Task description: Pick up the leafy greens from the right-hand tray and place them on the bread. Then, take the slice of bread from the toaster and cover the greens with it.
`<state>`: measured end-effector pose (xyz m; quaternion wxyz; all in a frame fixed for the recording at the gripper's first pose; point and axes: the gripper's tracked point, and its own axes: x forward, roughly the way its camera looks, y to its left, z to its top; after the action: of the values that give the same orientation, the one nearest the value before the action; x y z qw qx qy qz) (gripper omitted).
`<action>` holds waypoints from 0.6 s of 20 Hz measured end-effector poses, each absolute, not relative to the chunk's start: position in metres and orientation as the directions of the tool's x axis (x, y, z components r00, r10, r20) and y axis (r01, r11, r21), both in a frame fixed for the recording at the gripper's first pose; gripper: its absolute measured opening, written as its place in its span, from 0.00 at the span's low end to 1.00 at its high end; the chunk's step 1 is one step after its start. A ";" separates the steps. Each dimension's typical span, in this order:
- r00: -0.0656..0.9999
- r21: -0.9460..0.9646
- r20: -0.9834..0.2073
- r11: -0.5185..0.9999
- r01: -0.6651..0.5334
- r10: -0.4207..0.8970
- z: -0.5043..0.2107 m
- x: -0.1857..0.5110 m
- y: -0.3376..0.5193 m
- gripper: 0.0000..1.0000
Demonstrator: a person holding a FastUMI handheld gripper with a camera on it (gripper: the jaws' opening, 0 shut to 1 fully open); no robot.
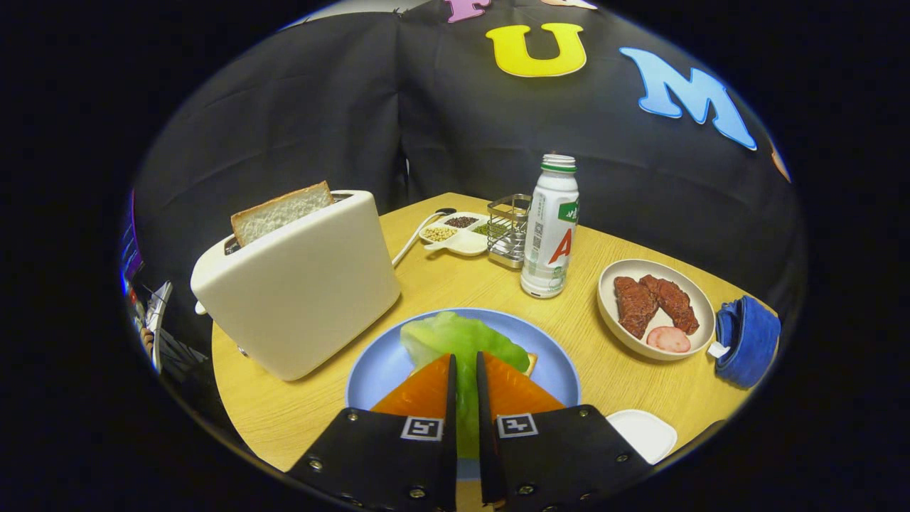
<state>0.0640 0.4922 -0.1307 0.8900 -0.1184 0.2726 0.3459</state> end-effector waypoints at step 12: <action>0.689 -0.074 -0.499 0.766 -0.638 0.526 -0.106 0.064 0.480 0.31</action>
<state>0.0638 0.4804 -0.1058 0.9109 -0.1217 0.2311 0.3196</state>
